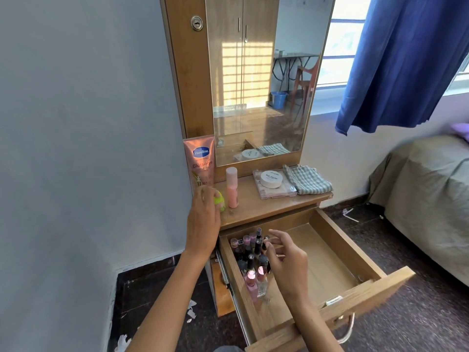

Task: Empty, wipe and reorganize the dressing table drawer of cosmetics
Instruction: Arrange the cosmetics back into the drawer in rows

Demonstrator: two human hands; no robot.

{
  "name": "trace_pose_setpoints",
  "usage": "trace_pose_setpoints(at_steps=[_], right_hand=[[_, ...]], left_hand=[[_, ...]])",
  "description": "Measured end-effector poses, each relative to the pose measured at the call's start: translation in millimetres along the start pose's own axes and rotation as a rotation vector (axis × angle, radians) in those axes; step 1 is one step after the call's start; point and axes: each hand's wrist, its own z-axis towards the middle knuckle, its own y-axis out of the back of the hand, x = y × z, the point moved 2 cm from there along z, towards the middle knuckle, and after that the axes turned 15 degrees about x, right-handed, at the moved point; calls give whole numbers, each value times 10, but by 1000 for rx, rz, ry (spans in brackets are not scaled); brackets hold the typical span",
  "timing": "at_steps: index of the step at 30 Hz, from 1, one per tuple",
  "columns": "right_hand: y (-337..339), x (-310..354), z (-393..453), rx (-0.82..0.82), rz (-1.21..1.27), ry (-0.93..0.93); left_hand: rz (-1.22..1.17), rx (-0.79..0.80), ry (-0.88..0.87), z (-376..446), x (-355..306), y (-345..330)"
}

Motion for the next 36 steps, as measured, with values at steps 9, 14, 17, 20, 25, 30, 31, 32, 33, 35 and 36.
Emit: trace_pose_setpoints(at_steps=[9, 14, 17, 20, 25, 30, 31, 32, 33, 35, 36], right_hand=[[105, 295, 48, 133, -73, 238], [286, 437, 58, 127, -140, 272], [429, 391, 35, 163, -206, 222], [574, 214, 13, 186, -221, 95], [590, -192, 18, 360, -219, -186], [363, -370, -25, 495, -267, -268], [333, -389, -36, 497, -304, -266], [310, -394, -46, 493, -344, -264], [291, -393, -55, 486, -372, -261], [258, -368, -68, 473, -380, -248], [242, -352, -71, 468, -376, -239]], left_hand=[[-141, 95, -96, -470, -522, 69], [-317, 186, -165, -558, -803, -9], [-354, 270, -147, -593, -828, -66], [-214, 360, -122, -668, -713, -147], [53, 557, -151, -888, -538, -346], [82, 648, -109, -977, -490, -423], [86, 650, -102, -982, -494, -422], [91, 655, -92, -987, -496, -420], [89, 657, -83, -990, -496, -417], [77, 658, -66, -997, -492, -412], [71, 658, -59, -999, -491, -409]])
